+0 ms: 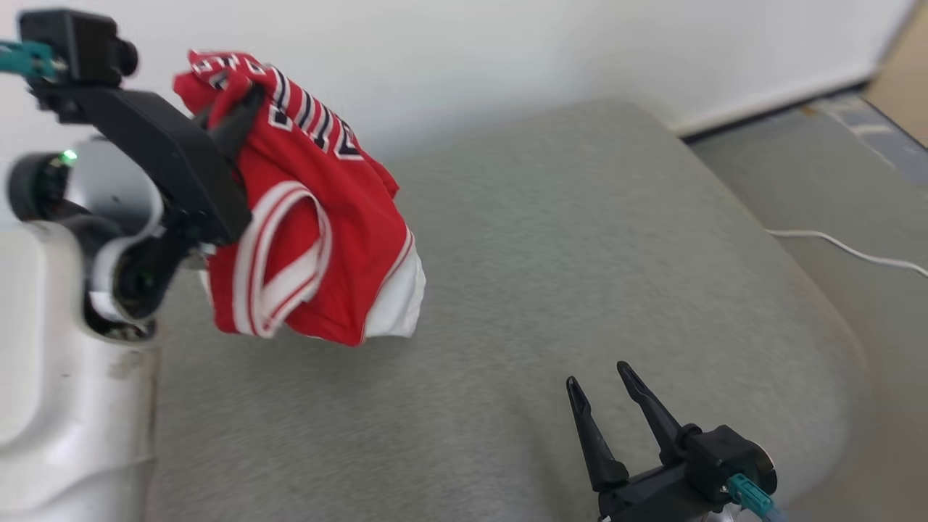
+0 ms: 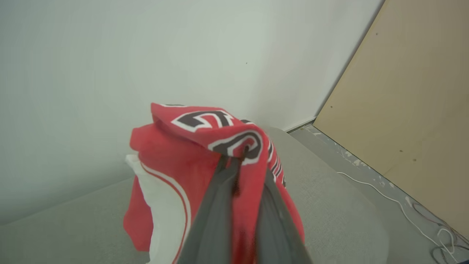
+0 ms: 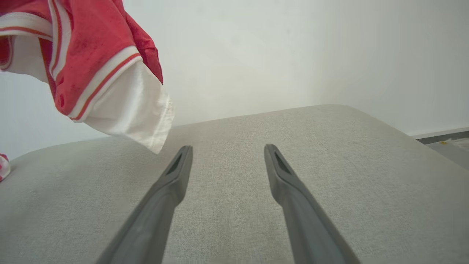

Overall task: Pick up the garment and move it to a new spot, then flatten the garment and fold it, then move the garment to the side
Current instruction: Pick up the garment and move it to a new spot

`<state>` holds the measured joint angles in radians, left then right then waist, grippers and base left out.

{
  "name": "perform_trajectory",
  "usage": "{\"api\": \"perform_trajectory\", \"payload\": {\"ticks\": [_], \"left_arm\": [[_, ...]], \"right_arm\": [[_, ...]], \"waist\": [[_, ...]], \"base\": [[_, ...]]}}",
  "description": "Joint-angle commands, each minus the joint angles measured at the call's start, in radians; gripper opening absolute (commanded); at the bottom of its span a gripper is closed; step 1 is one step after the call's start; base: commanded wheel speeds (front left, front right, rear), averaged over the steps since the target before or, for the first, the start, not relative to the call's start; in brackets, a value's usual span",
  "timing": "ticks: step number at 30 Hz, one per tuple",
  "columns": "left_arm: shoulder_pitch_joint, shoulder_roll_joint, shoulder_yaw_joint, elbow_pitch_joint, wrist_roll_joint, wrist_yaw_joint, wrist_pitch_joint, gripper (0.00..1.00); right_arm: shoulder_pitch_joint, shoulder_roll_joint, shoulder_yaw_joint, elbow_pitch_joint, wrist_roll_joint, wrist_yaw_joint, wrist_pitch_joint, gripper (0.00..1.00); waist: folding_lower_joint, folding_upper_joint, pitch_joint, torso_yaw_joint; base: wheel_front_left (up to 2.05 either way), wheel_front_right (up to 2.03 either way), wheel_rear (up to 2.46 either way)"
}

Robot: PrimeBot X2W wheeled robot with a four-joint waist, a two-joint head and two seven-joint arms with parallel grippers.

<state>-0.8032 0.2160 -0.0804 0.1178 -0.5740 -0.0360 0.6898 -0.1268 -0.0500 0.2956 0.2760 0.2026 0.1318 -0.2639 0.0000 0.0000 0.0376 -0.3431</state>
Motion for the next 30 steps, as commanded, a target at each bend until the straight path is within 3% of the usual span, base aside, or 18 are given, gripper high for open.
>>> {"api": "perform_trajectory", "payload": {"ticks": [1, 7, 13, 14, 15, 24, 30], "left_arm": [[0.027, -0.014, 0.0, 0.03, -0.008, 0.004, -0.029, 0.0], [0.096, -0.007, -0.048, 0.14, 0.063, -0.01, -0.099, 0.0], [0.151, -0.035, -0.112, 0.293, 0.122, -0.023, -0.208, 0.03], [0.158, -0.043, -0.122, 0.316, 0.131, -0.025, -0.234, 0.32], [0.162, -0.053, -0.126, 0.334, 0.132, -0.024, -0.262, 1.0], [0.239, -0.129, -0.098, 0.374, 0.105, -0.016, -0.582, 1.0], [0.338, -0.105, -0.075, 0.324, 0.131, -0.005, -0.755, 1.0]], "right_arm": [[-0.017, 0.0, 0.006, -0.007, 0.013, -0.002, -0.001, 1.0], [-0.023, 0.0, 0.023, -0.013, 0.023, -0.002, -0.001, 1.0], [-0.019, 0.0, 0.011, -0.015, 0.007, -0.002, -0.001, 1.0], [-0.018, -0.001, 0.007, -0.013, 0.002, -0.002, -0.001, 1.0], [-0.019, -0.001, 0.009, -0.01, -0.001, -0.002, -0.001, 1.0], [0.004, -0.001, 0.005, 0.011, -0.023, -0.002, -0.001, 1.0], [0.023, -0.001, -0.034, 0.012, -0.062, -0.002, 0.001, 1.0]], "waist": [[0.0, 0.0, 0.081, -0.145], [0.0, 0.0, 0.108, -0.188], [0.0, 0.0, 0.118, -0.175], [0.0, 0.0, 0.115, -0.166], [0.0, 0.0, 0.112, -0.159], [0.0, 0.0, 0.04, -0.038], [0.0, 0.0, -0.014, 0.065]], "base": [[0.0, 0.0, 0.0], [0.0, 0.0, 0.0], [0.0, 0.0, 0.0], [0.0, 0.0, 0.0], [0.0, 0.0, 0.0], [0.0, 0.0, 0.0], [0.0, 0.0, 0.0]]}}
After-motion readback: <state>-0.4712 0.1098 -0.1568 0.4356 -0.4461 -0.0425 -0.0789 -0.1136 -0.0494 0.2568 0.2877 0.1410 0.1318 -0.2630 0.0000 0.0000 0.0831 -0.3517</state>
